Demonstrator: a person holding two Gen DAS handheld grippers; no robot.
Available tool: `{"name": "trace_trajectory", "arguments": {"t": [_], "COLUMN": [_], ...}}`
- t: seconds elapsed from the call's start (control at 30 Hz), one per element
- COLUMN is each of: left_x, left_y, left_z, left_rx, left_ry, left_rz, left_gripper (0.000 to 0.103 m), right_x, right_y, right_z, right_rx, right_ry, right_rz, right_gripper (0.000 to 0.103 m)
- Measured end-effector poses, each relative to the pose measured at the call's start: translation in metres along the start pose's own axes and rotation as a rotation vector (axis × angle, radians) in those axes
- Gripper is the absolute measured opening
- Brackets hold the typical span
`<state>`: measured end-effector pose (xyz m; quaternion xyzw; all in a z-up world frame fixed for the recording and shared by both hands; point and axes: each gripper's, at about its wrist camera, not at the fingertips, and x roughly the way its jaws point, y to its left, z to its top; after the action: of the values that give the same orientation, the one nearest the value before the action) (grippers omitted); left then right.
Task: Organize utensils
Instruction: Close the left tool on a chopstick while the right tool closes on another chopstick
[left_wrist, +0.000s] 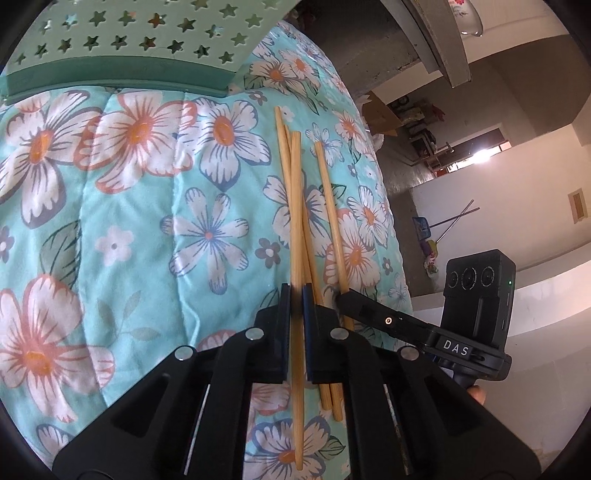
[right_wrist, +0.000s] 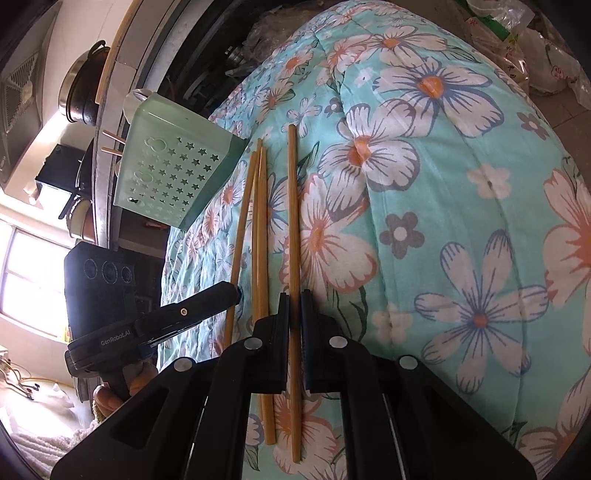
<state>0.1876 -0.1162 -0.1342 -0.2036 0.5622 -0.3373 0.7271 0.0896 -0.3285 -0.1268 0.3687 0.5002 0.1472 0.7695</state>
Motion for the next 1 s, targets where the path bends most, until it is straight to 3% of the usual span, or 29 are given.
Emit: {"name": "trace_trajectory", "arguments": {"t": [0.3, 0.5, 0.6, 0.67, 1.0], "left_x": [-0.049, -0.064, -0.068, -0.069, -0.045], "left_y": [0.03, 0.038, 0.036, 0.031, 0.01], "left_z": [-0.022, -0.028, -0.021, -0.013, 0.037], "left_rx": [-0.064, -0.036, -0.001, 0.027, 0.206], "left_ry": [-0.065, -0.067, -0.07, -0.076, -0.035], "left_rz": [0.094, 0.182, 0.209, 0.224, 0.377], "left_gripper": [0.006, 0.007, 0.02, 0.023, 0.03], "right_x": [-0.003, -0.003, -0.002, -0.003, 0.01], "right_y": [0.013, 0.026, 0.033, 0.037, 0.048], "right_z": [-0.007, -0.009, -0.003, 0.004, 0.053], "right_rx": [-0.028, -0.098, -0.132, -0.147, -0.224], "right_ry": [0.045, 0.079, 0.075, 0.061, 0.025], "right_rz": [-0.066, -0.138, -0.176, -0.192, -0.25], "right_gripper": [0.006, 0.007, 0.009, 0.017, 0.018]}}
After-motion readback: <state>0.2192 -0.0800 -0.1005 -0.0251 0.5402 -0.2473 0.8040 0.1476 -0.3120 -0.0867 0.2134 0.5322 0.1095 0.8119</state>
